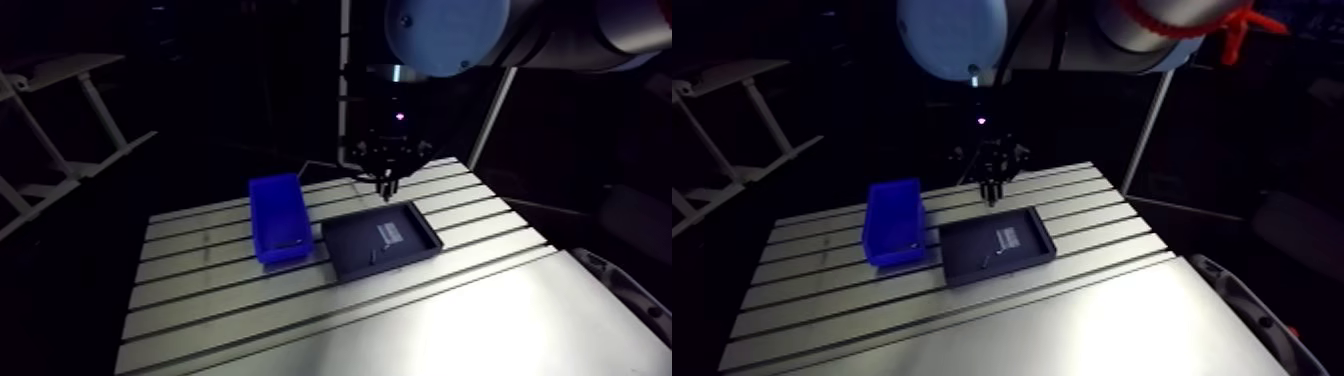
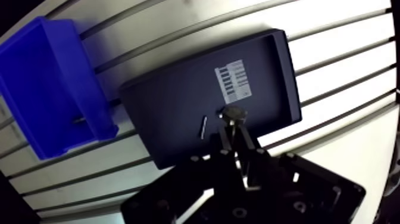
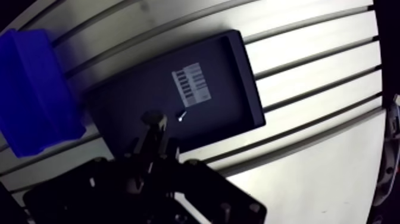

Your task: Pick up the M10 bolt from the tray and put it into the blue bin.

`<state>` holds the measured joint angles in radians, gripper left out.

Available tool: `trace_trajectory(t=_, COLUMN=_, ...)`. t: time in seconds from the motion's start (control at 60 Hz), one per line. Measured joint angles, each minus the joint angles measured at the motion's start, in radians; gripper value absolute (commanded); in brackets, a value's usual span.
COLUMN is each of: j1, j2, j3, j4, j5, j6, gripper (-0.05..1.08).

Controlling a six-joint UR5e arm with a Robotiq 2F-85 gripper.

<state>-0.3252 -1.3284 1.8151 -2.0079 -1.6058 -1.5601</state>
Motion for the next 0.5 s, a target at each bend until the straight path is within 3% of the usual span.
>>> trace_trajectory(t=0.5, j1=0.105, j2=-0.054, j3=-0.134, j4=0.135, j5=-0.002, j6=-0.318, gripper=1.06)
